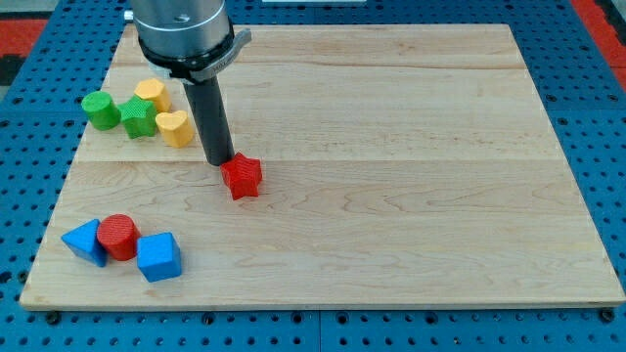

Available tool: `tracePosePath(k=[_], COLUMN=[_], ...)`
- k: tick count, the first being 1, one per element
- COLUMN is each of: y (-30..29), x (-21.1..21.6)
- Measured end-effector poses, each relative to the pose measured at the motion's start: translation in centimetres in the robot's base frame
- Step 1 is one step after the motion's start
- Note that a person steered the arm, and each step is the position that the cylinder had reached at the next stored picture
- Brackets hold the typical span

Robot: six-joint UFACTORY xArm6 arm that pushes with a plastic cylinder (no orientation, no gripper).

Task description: Push the red star into red circle

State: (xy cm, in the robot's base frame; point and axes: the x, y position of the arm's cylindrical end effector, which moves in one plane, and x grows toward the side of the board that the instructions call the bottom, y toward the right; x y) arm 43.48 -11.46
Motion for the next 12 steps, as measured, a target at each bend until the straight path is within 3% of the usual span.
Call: tracePosePath(k=[1, 2, 3, 4, 5, 7, 9, 10, 12], y=[1.6, 3.9, 2.4, 3.8, 5.1, -2.9, -1.0, -5.8, -5.4], x=[-2.1, 1.7, 6.2, 6.4, 9.5, 9.3, 7.2, 7.2, 7.4])
